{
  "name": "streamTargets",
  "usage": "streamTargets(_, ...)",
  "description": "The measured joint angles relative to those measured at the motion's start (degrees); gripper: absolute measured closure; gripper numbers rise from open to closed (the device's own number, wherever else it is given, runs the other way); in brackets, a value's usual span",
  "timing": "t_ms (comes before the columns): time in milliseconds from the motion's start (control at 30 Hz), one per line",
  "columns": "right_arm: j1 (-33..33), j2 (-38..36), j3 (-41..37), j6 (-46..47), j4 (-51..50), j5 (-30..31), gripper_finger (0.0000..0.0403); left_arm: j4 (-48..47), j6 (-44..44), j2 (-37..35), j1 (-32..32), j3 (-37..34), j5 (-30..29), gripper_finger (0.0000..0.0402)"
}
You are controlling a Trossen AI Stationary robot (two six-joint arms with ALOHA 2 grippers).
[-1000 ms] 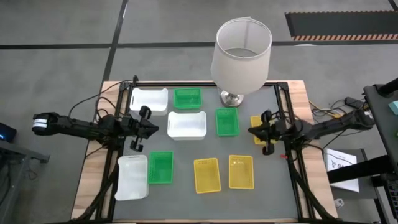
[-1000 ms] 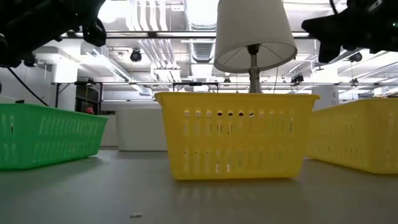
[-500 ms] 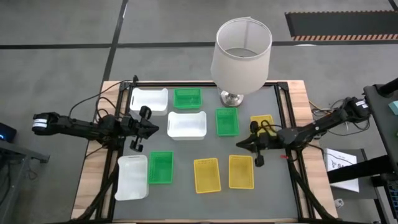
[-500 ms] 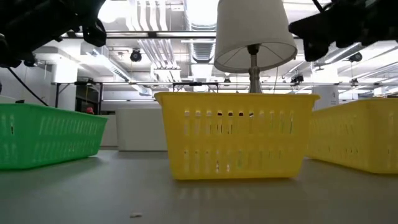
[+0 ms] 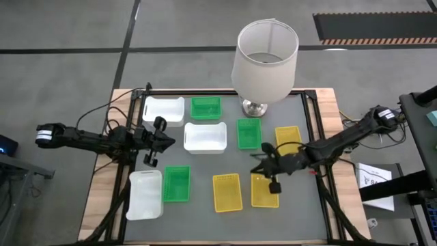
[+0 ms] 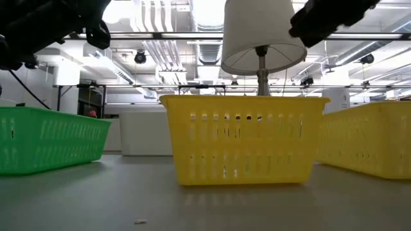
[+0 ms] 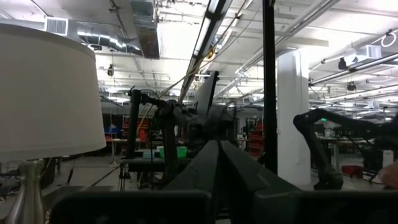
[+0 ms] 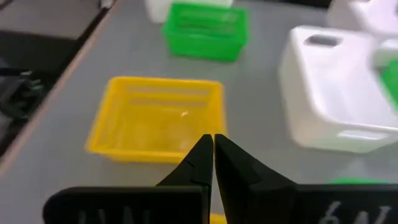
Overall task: Stack baskets by color
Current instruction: Stack the bottom right yellow bin on the top yellow bin
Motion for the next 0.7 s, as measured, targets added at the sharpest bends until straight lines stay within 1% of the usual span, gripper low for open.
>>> streamTargets(133, 4.8, 4.2, 6.8, 5.0, -8.9, 0.0, 0.0394, 0.2, 0.0, 0.0, 0.0, 0.0, 0.0, 0.04)
streamTargets(367, 12.2, 12.8, 20.6, 18.3, -27.3, 0.0, 0.0394, 0.7, 0.0, 0.1, 0.0, 0.0, 0.0, 0.04)
streamTargets(633, 16.6, 24.5, 35.4, 27.1, -43.2, -0.1, 0.0394, 1.2, 0.0, 0.3, 0.0, 0.0, 0.0, 0.04)
streamTargets(700, 16.7, 27.1, 37.9, 29.4, -47.0, -1.3, 0.0391, 1.3, 0.0, 0.4, 0.0, 0.0, 0.0, 0.04)
